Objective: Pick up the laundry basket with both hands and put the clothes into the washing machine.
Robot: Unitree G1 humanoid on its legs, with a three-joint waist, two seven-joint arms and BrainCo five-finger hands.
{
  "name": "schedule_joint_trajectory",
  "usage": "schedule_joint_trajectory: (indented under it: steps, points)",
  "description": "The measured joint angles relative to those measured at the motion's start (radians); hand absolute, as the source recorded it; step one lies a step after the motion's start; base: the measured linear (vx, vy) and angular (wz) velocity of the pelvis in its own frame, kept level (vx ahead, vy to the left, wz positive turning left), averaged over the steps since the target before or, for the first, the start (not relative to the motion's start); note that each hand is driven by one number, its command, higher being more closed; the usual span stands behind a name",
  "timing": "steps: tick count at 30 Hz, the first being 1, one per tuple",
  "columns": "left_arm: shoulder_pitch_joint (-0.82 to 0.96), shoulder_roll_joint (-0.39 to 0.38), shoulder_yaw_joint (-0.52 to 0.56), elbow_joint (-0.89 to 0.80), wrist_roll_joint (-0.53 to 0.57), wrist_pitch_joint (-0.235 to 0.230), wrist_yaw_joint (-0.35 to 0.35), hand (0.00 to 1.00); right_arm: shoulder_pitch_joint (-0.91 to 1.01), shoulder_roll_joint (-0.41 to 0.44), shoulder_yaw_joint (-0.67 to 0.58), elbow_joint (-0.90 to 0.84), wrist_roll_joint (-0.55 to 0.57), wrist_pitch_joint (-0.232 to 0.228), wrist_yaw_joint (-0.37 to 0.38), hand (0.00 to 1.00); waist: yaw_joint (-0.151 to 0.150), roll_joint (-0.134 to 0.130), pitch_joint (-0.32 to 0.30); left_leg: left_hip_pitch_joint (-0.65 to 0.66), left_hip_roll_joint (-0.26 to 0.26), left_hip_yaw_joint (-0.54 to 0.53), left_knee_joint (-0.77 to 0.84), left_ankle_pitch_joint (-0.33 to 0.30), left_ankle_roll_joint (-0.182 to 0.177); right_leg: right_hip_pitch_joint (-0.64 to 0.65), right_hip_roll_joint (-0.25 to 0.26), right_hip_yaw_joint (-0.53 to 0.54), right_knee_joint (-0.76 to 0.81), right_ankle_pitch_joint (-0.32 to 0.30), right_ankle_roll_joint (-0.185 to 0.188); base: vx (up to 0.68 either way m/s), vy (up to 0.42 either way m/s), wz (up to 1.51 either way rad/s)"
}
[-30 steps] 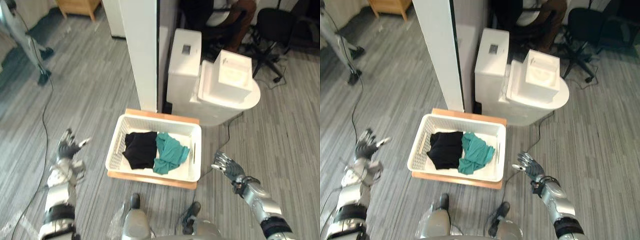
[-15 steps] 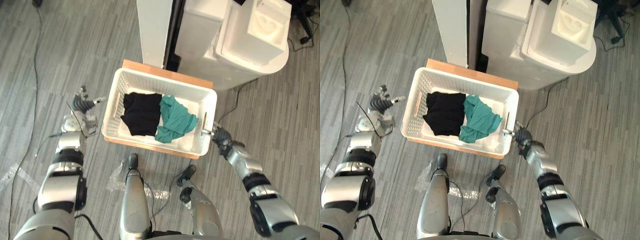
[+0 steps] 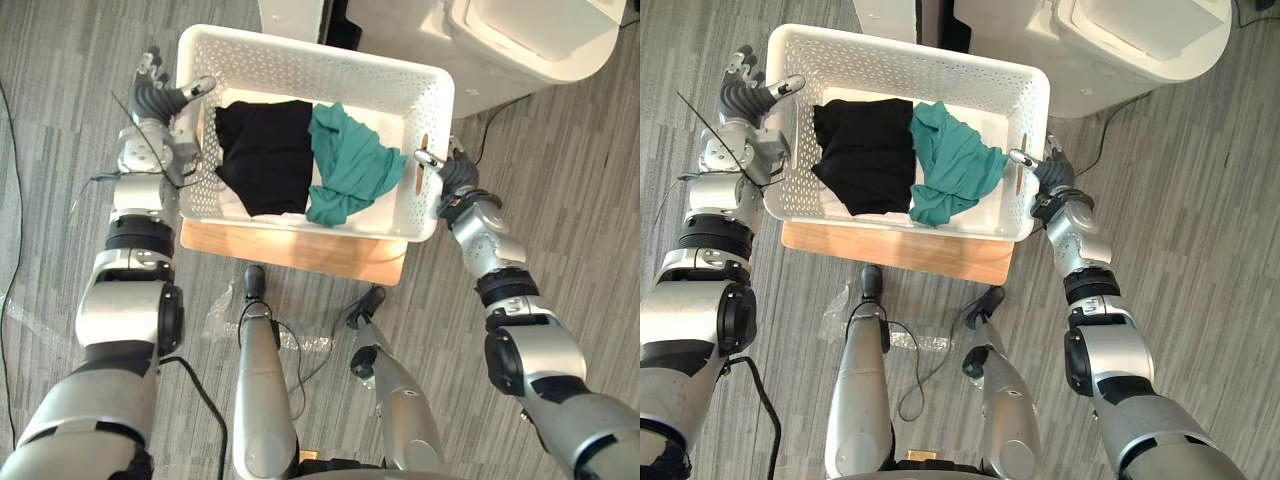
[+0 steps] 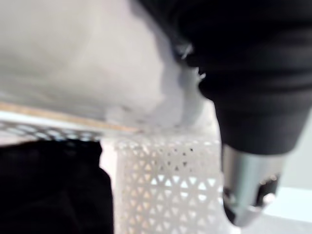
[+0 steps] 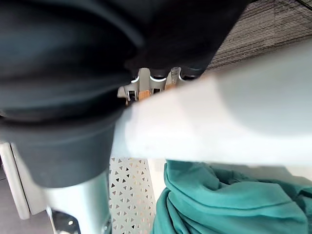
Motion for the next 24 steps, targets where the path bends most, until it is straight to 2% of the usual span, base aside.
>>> schedule_joint_trajectory:
  steps: [1,2,3,8,11,14,24]
  points:
    - [-0.002,0.001,0.001,-0.009,-0.008,0.0,0.003,0.0,-0.006,0.001,0.0,-0.009,-0.014,-0.001,0.0,0.0,0.001,0.0,0.0,-0.005,0.004,0.002,0.003,0.0,0.0,-0.005,0.002,0.001,0.0,0.0,0.0,0.04,0.046,-0.1]
    - [-0.002,0.0,0.001,-0.009,-0.011,0.001,0.005,0.0,-0.006,0.004,0.002,-0.014,-0.021,0.0,0.0,1.0,0.001,0.001,0.0,-0.005,0.007,0.005,0.004,0.0,0.0,-0.006,0.004,0.002,0.0,0.0,0.0,0.05,0.04,-0.12]
    - [-0.002,0.001,0.001,-0.009,-0.018,0.009,0.006,1.0,-0.005,0.009,0.007,-0.024,-0.038,0.004,0.0,1.0,0.001,0.001,0.0,-0.003,0.018,0.019,0.007,0.0,0.0,-0.007,0.008,0.005,0.003,0.0,0.0,0.04,0.03,-0.1]
    - [-0.002,0.003,-0.007,-0.009,-0.016,0.015,0.007,1.0,-0.007,-0.003,0.057,-0.031,-0.115,0.004,-0.005,1.0,0.003,0.003,0.002,0.007,0.02,0.033,0.005,0.0,0.0,-0.007,0.007,0.016,0.004,0.0,0.0,0.02,0.03,-0.06]
    - [0.0,0.019,-0.052,-0.009,-0.014,0.021,0.007,1.0,-0.011,-0.022,0.088,-0.029,-0.175,0.003,-0.02,1.0,0.003,0.003,0.002,0.017,0.02,0.039,0.002,0.001,0.0,-0.005,0.006,0.02,0.004,0.0,0.0,0.03,0.033,-0.04]
    - [0.012,0.027,-0.063,0.003,-0.015,0.031,0.037,1.0,-0.018,-0.041,0.143,-0.005,-0.205,0.002,-0.024,1.0,0.002,0.003,0.002,0.044,0.019,0.05,-0.01,0.002,-0.002,0.008,0.004,0.03,0.002,0.0,0.0,0.04,0.029,-0.05]
    - [0.072,0.009,-0.113,0.053,-0.027,0.033,0.052,1.0,-0.058,-0.079,0.293,0.144,-0.235,0.007,-0.023,1.0,-0.001,0.007,0.002,0.15,-0.002,0.047,-0.083,0.025,-0.016,0.104,0.007,0.016,-0.036,0.0,0.0,0.05,0.021,0.08]
